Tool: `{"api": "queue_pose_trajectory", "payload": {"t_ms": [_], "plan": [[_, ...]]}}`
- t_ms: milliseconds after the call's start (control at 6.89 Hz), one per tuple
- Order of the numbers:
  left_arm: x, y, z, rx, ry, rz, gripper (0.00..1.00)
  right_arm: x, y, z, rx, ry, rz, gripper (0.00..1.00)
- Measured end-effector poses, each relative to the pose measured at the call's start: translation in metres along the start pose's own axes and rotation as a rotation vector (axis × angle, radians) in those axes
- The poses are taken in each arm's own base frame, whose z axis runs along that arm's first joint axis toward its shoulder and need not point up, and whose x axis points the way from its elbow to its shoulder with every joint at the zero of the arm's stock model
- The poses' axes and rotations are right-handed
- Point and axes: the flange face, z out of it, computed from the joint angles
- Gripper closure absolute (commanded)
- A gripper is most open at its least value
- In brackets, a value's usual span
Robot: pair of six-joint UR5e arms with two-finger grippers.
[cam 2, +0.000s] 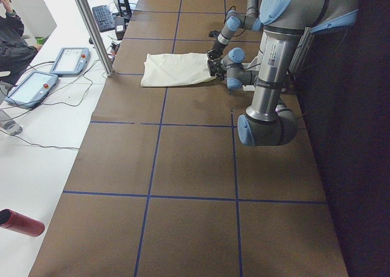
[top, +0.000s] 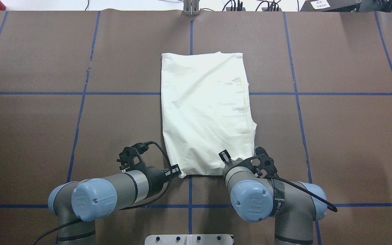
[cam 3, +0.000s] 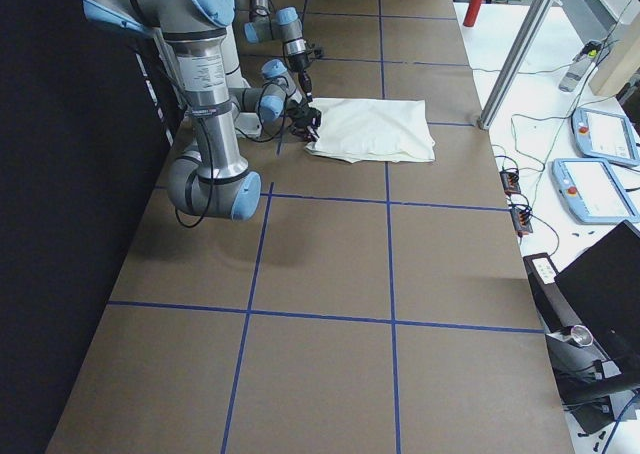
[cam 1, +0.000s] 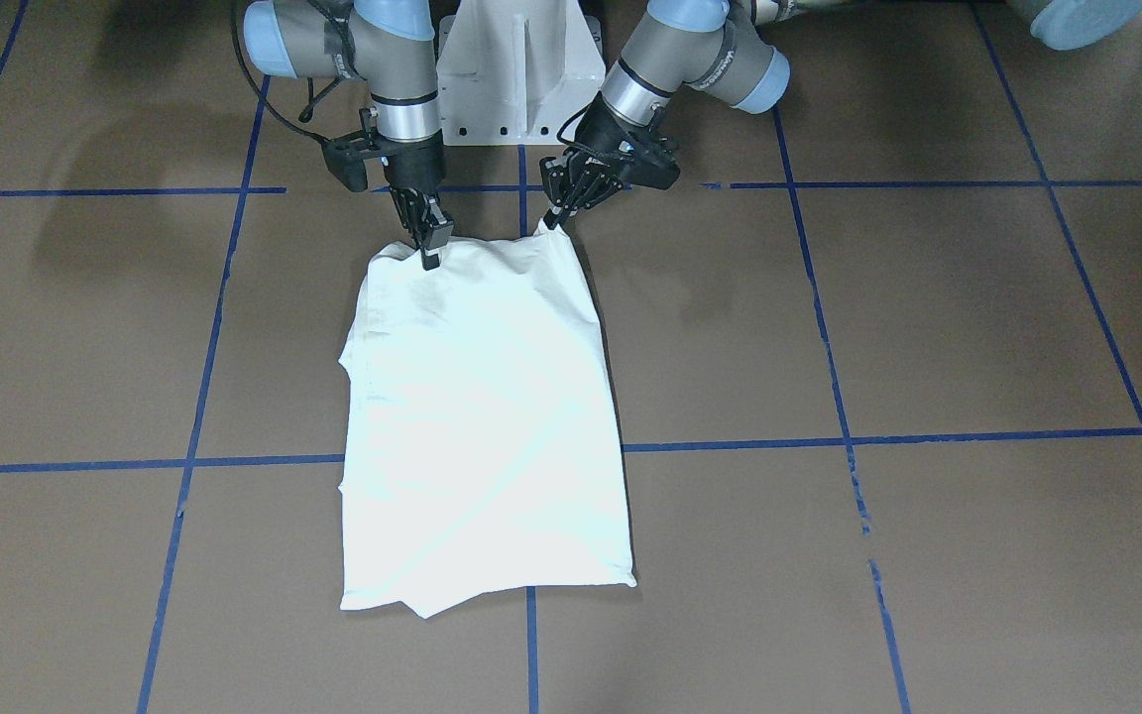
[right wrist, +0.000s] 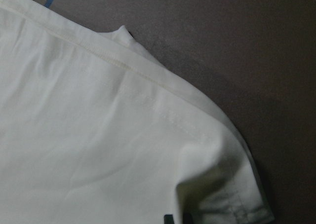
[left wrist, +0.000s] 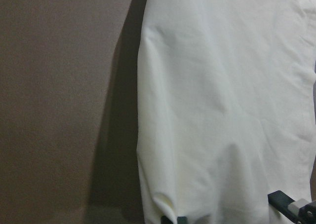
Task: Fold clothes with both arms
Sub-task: 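Move the right gripper toward the left gripper along the shirt's near edge, then grasp the near edge with both grippers and lift it away from the robot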
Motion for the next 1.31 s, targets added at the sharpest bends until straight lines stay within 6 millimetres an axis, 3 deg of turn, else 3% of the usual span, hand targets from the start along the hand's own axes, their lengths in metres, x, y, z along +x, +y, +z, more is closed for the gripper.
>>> {"api": "queue_pose_trajectory", "payload": {"t_ms": [145, 290, 580, 725, 870, 1016, 1306], "plan": [[0.005, -0.001, -0.007, -0.002, 0.004, 0.006, 1.00, -0.005, -0.003, -0.004, -0.003, -0.009, 0.012, 1.00], [0.022, -0.001, -0.030, -0.012, 0.008, 0.029, 1.00, -0.015, -0.008, -0.021, -0.023, -0.031, 0.026, 1.00], [0.072, 0.002, -0.116, -0.054, -0.004, 0.066, 1.00, -0.036, -0.026, -0.090, -0.089, -0.078, 0.052, 1.00], [0.087, 0.002, -0.157, -0.066, -0.020, 0.069, 1.00, -0.041, -0.037, -0.132, -0.116, -0.073, 0.056, 1.00], [0.094, 0.001, -0.180, -0.070, -0.033, 0.067, 1.00, -0.042, -0.045, -0.162, -0.143, -0.059, 0.058, 1.00], [0.094, 0.002, -0.188, -0.074, -0.049, 0.070, 1.00, -0.041, -0.047, -0.173, -0.154, -0.047, 0.054, 1.00], [0.089, -0.002, -0.178, -0.064, -0.093, 0.081, 1.00, -0.044, -0.032, -0.153, -0.129, -0.023, 0.029, 1.00]]}}
